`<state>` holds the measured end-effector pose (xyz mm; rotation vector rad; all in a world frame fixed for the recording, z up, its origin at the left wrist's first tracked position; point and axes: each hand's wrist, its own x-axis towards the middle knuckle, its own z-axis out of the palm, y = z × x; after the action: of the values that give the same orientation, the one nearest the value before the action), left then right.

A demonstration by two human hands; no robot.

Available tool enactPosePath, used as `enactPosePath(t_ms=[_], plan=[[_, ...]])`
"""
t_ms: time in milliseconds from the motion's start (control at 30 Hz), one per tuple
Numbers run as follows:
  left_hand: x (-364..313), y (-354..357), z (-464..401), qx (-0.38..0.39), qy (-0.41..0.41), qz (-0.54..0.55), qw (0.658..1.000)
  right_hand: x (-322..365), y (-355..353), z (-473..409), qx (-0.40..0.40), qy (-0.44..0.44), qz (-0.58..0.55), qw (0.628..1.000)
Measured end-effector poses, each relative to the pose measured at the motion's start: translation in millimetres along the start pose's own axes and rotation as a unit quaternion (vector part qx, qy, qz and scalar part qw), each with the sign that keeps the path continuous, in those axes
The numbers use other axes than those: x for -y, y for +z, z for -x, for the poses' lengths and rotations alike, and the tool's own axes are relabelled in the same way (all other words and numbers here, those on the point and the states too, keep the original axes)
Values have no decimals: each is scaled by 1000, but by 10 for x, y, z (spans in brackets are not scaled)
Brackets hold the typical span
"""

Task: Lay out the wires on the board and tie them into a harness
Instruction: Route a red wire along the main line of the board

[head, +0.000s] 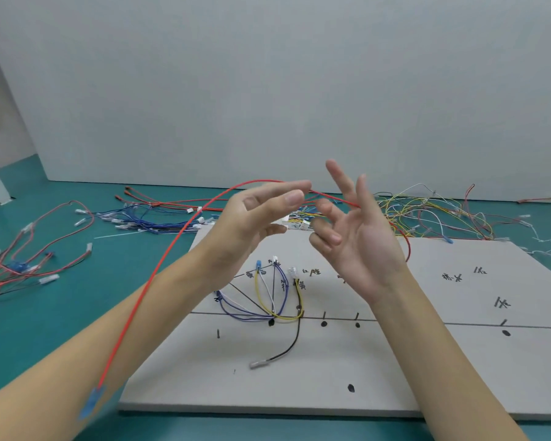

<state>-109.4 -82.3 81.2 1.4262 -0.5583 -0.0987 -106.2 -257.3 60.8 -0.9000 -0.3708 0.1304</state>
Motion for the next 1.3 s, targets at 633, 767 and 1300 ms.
enactPosePath(t_ms=[633, 767, 1300], plan=[[138, -747, -89, -207, -36, 114, 971, 323, -185, 85, -437, -249, 25, 864], [220, -852, -41, -233, -48, 63, 969, 325, -215, 91, -476, -265, 16, 838], [374, -569, 147, -115, -138, 196, 964, -420, 48, 14, -283, -143, 301, 899]])
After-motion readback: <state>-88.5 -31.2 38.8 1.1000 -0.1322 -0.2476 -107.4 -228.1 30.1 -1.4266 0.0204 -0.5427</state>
